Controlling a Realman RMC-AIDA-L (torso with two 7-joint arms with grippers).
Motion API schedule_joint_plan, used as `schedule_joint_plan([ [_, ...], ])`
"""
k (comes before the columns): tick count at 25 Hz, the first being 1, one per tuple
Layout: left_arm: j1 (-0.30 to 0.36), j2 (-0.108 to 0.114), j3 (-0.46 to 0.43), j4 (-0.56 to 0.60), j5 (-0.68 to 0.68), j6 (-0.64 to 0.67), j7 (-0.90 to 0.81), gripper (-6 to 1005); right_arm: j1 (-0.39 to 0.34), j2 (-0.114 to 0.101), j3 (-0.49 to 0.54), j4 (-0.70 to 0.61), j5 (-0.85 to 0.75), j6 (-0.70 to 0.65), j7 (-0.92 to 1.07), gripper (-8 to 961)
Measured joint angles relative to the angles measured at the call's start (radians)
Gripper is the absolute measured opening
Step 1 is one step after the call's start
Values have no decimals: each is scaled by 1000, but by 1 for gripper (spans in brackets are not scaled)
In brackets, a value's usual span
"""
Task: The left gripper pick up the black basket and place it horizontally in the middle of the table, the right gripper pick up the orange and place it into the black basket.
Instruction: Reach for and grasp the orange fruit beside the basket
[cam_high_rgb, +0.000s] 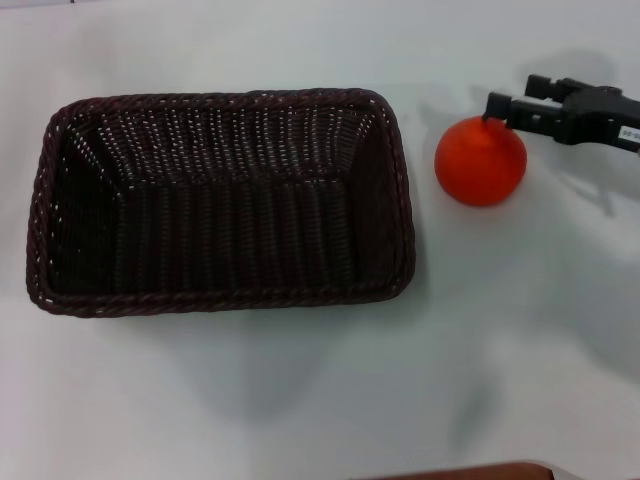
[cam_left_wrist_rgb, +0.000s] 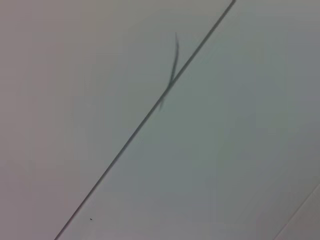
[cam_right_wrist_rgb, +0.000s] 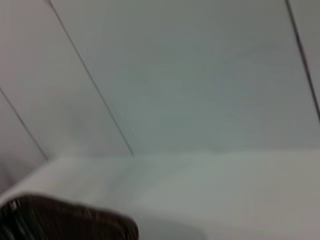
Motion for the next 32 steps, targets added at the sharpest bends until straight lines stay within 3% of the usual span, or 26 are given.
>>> schedule_joint_plan([
  [8, -8, 0, 1, 13, -1, 1, 2, 904, 89, 3, -57, 12, -206, -102, 109, 894],
  [21, -47, 16, 0, 75, -2, 1, 2, 905, 119, -2, -132, -7, -289, -110, 159, 859],
  [32, -55, 26, -2, 102, -2, 1, 2, 904, 120, 2, -134, -20, -285, -110, 160, 425],
])
